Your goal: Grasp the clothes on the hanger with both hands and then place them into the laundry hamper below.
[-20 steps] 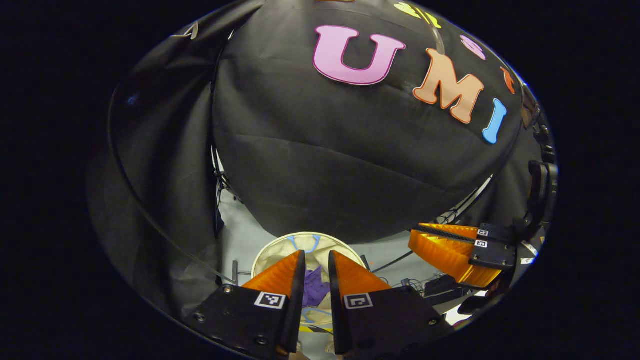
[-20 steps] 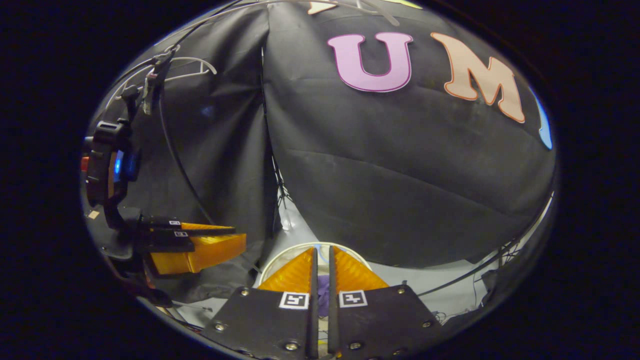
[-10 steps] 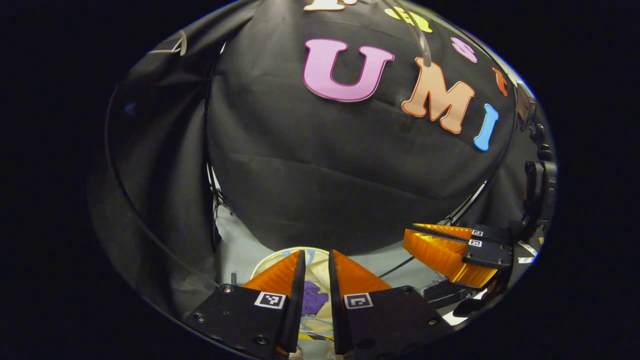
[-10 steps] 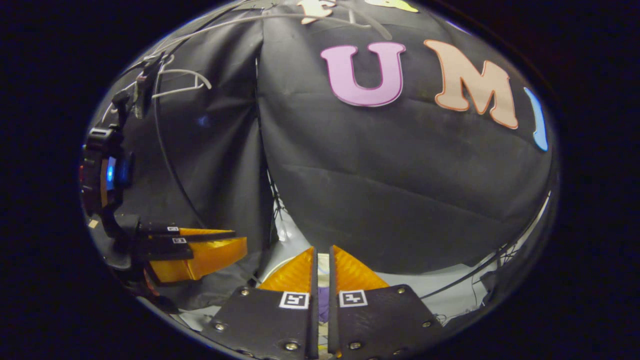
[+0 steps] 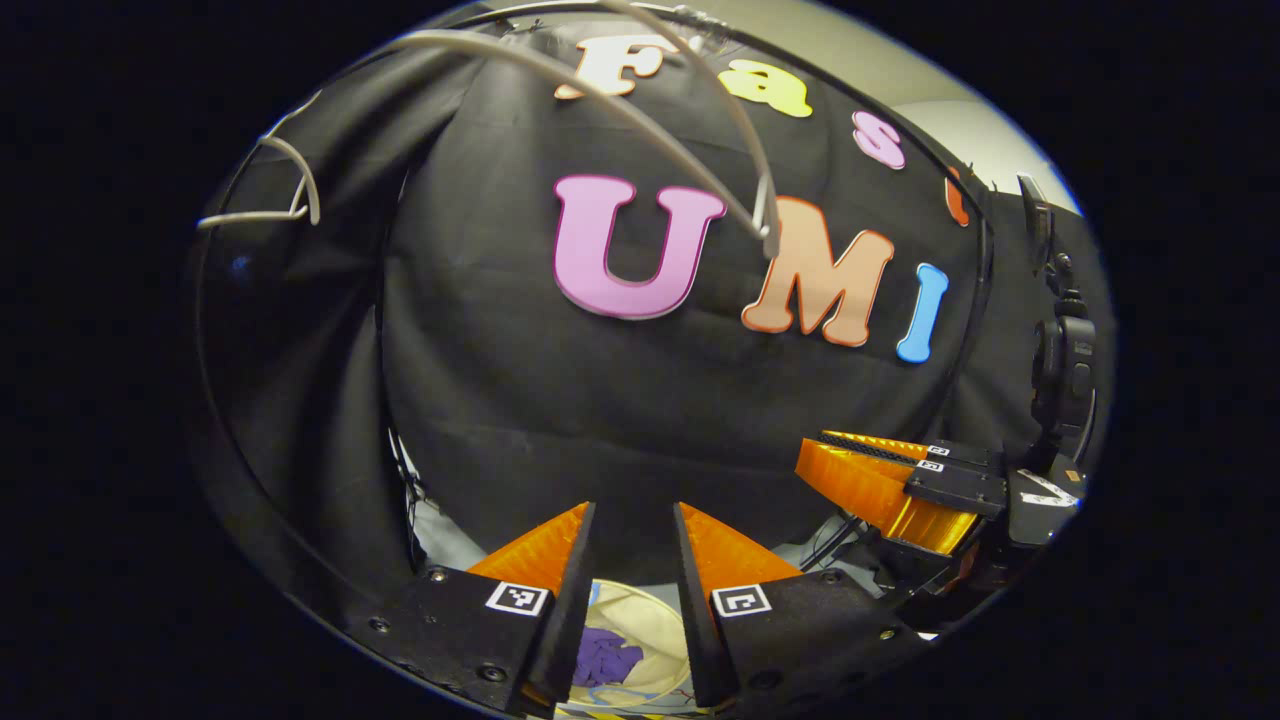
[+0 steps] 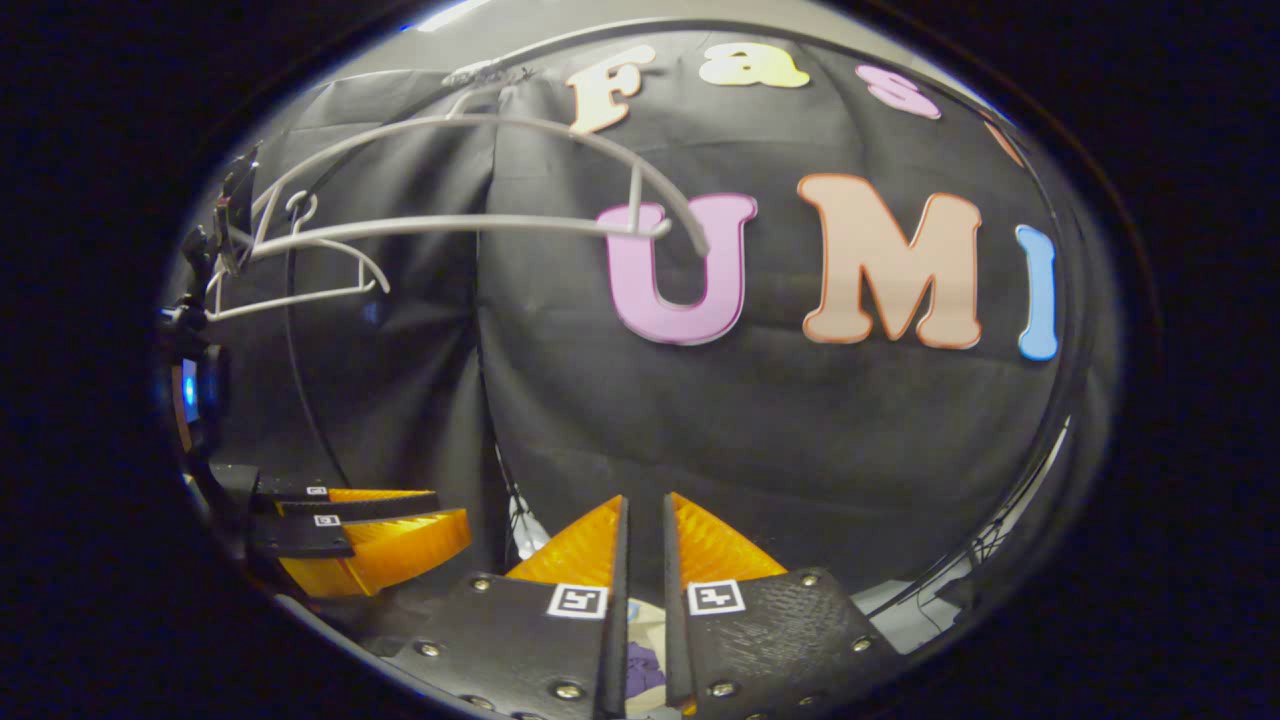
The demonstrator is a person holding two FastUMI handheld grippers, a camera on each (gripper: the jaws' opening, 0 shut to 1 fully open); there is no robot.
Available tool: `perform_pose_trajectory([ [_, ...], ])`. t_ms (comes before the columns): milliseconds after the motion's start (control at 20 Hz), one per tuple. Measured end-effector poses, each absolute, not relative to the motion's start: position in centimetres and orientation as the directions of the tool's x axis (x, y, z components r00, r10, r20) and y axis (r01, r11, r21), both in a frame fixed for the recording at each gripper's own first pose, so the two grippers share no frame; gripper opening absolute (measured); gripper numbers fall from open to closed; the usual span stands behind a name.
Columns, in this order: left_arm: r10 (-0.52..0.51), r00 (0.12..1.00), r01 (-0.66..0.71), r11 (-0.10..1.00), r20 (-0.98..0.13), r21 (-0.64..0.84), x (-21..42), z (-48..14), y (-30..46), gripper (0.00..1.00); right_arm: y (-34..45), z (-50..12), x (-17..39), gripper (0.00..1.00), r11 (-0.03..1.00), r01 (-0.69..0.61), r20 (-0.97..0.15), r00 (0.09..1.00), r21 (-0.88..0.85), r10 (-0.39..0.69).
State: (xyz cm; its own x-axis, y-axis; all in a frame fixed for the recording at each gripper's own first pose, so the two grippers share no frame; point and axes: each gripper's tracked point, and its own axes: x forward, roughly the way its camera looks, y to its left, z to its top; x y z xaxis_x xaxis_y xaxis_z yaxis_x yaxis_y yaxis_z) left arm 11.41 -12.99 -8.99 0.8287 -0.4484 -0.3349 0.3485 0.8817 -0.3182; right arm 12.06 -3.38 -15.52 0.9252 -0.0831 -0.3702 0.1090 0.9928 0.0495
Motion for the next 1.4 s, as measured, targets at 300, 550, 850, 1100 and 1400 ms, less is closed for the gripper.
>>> perform_pose_trajectory([
  [300, -0.415, 0.887, 0.357, 0.894, -0.204, -0.270, 12.1, -2.2, -12.8, 0.64, -4.1, -7.4, 11.9, 0.36, 0.992, 0.114, -0.233, 0.967, 0.046, -0.100],
  [550, -0.408, 0.904, 0.363, 0.890, -0.126, -0.275, 12.0, 1.8, -13.1, 0.88, -4.9, -3.2, 11.1, 0.66, 0.987, 0.129, -0.166, 0.980, 0.091, -0.113],
  [850, -0.388, 0.918, 0.360, 0.901, -0.080, -0.241, 11.5, 4.9, -13.6, 0.96, -8.3, -0.3, 9.1, 0.91, 0.980, 0.171, -0.124, 0.980, 0.098, -0.158],
  [1100, -0.406, 0.913, 0.387, 0.892, -0.037, -0.234, 10.6, 8.3, -16.1, 0.92, -12.3, 2.1, 6.9, 0.91, 0.978, 0.194, -0.100, 0.977, 0.070, -0.187],
  [1400, -0.476, 0.879, 0.470, 0.855, 0.028, -0.221, 10.5, 13.5, -24.8, 0.93, -19.9, 4.9, 3.1, 0.95, 0.968, 0.250, -0.067, 0.966, 0.006, -0.249],
])
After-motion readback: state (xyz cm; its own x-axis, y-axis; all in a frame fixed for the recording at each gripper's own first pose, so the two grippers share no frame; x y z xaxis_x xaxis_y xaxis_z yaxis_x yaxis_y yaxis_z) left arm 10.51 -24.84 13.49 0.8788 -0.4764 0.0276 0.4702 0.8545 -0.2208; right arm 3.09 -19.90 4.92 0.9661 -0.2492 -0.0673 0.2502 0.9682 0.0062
